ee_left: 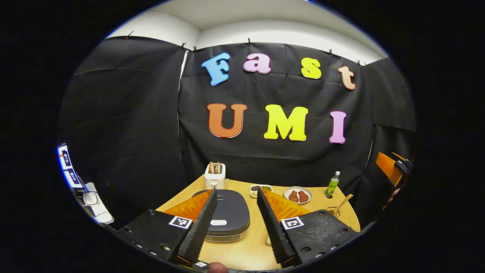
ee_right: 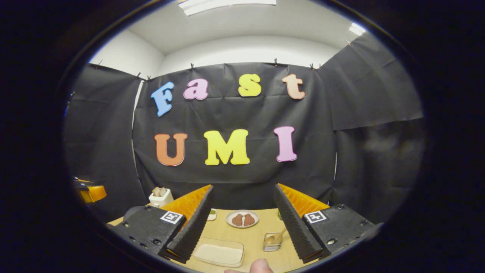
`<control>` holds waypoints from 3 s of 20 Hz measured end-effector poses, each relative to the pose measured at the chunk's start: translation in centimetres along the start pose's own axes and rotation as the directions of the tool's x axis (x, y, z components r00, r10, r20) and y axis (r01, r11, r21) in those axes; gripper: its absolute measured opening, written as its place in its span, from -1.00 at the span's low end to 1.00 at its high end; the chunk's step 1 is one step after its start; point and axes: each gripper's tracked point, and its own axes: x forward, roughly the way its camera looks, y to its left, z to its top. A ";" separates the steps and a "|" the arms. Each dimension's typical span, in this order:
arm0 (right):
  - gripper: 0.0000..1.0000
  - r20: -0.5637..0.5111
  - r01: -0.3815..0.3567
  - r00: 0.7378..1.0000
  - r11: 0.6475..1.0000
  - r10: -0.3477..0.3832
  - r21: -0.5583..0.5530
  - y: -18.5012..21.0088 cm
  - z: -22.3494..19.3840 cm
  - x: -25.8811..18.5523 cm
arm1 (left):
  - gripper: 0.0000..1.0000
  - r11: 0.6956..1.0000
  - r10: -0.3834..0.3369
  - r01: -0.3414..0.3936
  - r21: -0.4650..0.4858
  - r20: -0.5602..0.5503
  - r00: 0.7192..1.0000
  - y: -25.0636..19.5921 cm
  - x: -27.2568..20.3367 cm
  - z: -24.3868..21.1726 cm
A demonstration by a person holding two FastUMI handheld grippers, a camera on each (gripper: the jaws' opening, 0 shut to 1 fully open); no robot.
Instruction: Close the left gripper, press the button to open the rice cooker; take a wooden spoon from the chopstick holder with the right hand, scoop a spoonful of rice and pour it into the rice cooker, then put the wooden spoon back into the chopstick holder.
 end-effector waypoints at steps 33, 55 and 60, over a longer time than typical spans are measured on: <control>1.00 -0.147 0.035 0.988 0.998 -0.042 -0.044 -5.9 -5.9 7.1 | -1.00 0.993 -0.032 -0.051 -0.108 -0.651 0.758 5.6 12.1 -20.3; 1.00 -0.152 -0.057 0.986 0.998 0.062 0.037 -1.4 -7.6 6.2 | -1.00 0.938 -0.327 0.027 -0.346 -0.854 0.405 5.6 12.4 -20.6; 1.00 -0.143 -0.071 0.987 0.997 0.071 0.005 -1.2 -7.5 6.4 | -1.00 0.923 -0.367 0.030 -0.383 -0.855 0.368 5.8 12.6 -20.4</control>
